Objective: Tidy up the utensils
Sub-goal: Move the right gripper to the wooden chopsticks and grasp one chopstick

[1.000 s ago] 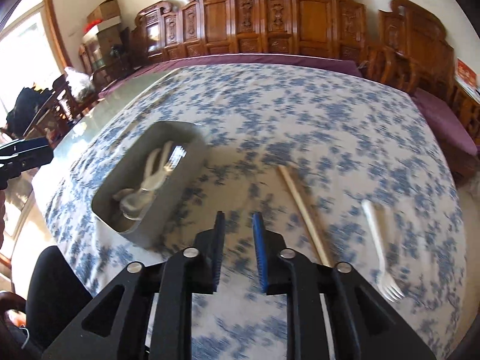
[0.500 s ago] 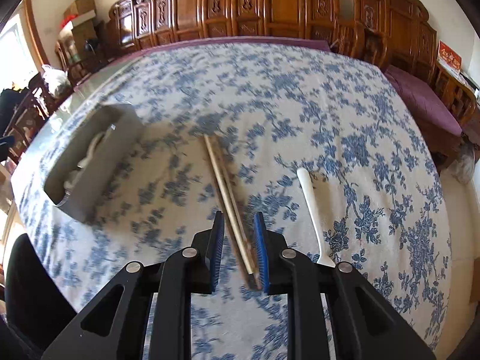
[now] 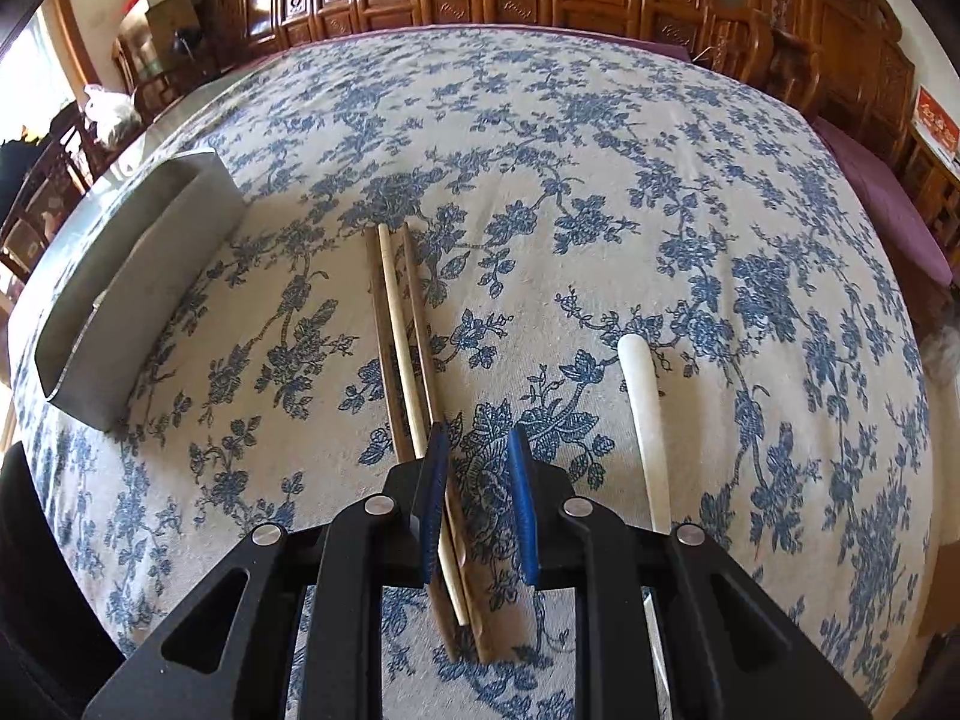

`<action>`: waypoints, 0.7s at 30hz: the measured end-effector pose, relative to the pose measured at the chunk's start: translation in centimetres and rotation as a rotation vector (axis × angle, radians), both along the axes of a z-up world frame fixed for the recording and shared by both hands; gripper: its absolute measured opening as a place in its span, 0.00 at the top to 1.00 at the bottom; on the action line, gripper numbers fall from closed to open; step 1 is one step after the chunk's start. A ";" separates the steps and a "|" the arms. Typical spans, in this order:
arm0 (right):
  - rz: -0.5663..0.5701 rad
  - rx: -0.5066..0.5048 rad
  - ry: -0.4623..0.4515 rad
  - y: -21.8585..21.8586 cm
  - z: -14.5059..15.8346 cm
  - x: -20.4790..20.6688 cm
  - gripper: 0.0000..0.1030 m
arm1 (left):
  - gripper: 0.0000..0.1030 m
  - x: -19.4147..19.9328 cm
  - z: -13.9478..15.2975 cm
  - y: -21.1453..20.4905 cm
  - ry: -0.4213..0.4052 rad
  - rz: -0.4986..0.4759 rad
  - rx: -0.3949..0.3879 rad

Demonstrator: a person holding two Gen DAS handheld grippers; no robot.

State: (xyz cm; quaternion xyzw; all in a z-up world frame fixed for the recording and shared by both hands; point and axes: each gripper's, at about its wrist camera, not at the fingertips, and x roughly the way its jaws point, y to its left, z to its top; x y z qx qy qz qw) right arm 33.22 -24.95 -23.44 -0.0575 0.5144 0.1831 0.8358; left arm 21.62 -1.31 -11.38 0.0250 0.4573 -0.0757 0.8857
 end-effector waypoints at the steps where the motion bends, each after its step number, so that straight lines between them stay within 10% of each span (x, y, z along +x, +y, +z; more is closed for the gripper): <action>1: 0.013 0.002 0.002 0.2 0.0 0.1 0.78 | 0.17 0.0 -0.1 -0.1 0.001 -0.003 0.001; 21: -0.012 0.054 -0.005 -2.9 1.6 -3.1 0.94 | 0.17 2.6 -1.8 -5.6 0.030 -0.053 0.010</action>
